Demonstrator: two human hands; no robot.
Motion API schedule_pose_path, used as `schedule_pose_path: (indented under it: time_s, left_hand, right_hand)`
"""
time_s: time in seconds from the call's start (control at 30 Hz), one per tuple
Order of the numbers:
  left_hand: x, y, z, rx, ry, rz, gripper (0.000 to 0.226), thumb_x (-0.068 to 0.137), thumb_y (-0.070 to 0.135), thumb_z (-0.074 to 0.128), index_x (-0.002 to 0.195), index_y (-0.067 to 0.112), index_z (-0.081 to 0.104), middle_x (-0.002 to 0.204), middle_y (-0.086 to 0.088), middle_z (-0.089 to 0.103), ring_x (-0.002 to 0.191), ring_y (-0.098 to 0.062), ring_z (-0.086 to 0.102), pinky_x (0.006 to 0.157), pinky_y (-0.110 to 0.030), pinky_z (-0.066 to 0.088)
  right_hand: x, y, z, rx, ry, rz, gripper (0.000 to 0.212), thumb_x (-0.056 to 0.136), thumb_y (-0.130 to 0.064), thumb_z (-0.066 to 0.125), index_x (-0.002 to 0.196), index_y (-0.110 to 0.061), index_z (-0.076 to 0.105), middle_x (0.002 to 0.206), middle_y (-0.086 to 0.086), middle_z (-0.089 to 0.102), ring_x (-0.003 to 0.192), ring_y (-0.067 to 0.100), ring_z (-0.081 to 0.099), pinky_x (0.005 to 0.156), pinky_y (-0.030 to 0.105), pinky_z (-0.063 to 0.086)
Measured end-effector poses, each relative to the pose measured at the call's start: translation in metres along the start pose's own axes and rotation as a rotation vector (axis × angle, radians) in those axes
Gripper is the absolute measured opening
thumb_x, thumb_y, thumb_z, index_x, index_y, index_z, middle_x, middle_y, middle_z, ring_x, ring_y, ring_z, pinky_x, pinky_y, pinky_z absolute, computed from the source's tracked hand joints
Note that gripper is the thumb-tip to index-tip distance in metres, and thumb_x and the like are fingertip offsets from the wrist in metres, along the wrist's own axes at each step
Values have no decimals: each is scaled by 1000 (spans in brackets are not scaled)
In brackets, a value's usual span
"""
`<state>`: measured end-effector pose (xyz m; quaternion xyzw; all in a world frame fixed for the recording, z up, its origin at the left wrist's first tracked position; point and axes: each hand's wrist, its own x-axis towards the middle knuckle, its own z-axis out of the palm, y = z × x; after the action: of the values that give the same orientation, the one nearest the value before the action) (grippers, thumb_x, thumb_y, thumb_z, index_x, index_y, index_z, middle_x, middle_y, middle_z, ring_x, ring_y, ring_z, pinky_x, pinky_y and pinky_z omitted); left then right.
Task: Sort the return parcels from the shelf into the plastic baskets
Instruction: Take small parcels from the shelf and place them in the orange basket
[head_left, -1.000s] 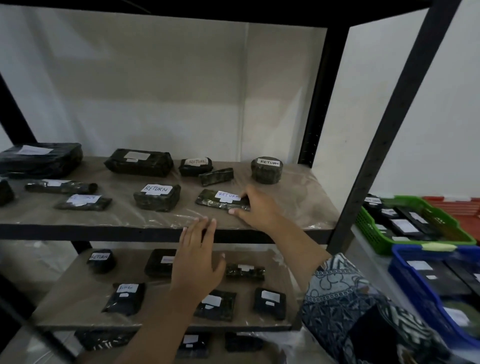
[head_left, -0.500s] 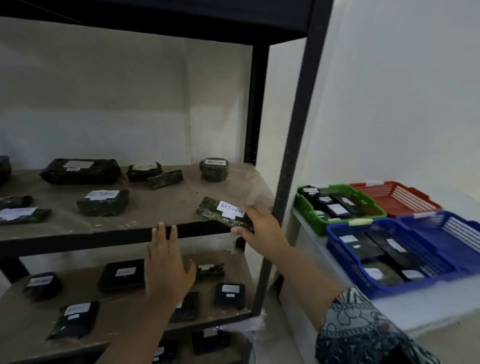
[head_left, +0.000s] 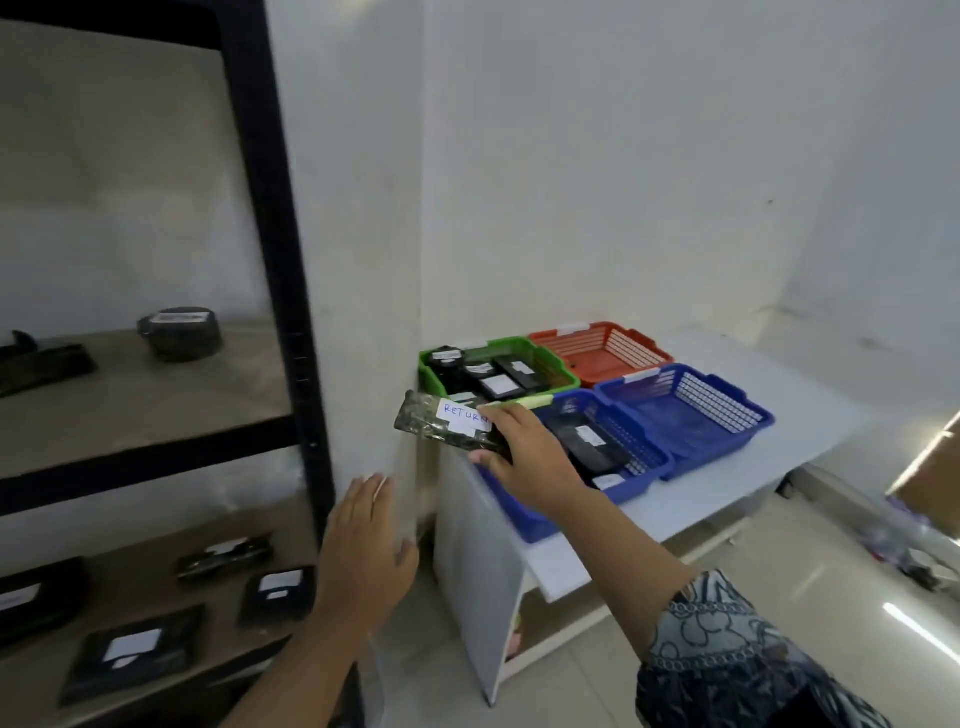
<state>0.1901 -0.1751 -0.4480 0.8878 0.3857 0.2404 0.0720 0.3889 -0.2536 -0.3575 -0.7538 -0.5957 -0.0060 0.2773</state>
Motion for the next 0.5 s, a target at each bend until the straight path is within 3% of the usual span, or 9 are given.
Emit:
schedule_pose_path:
  time_s: [0.1, 0.27, 0.5]
  left_hand:
    - [20, 53, 23, -42, 2, 24, 70, 69, 33, 52, 132, 3, 47, 134, -14, 50, 128, -33, 43, 103, -45, 38]
    - [49, 139, 57, -166, -30, 58, 70, 82, 37, 52, 144, 12, 32, 150, -5, 33, 141, -24, 22, 114, -38, 21]
    - [102, 206, 112, -233, -64, 141, 67, 80, 39, 46, 140, 10, 40, 144, -6, 42, 139, -25, 29, 111, -44, 30]
  right_hand:
    - [-12, 50, -27, -29, -8, 40, 61, 88, -38, 64, 139, -10, 44, 131, 8, 48, 120, 23, 45, 96, 31, 39]
    - [-23, 125, -66, -53, 0, 127, 64, 90, -37, 62, 143, -12, 37, 134, 7, 44, 122, 22, 43, 97, 32, 38]
    - [-9, 215, -92, -110, -33, 199, 64, 91, -35, 60, 144, -11, 34, 132, 8, 43, 118, 23, 47, 92, 32, 42]
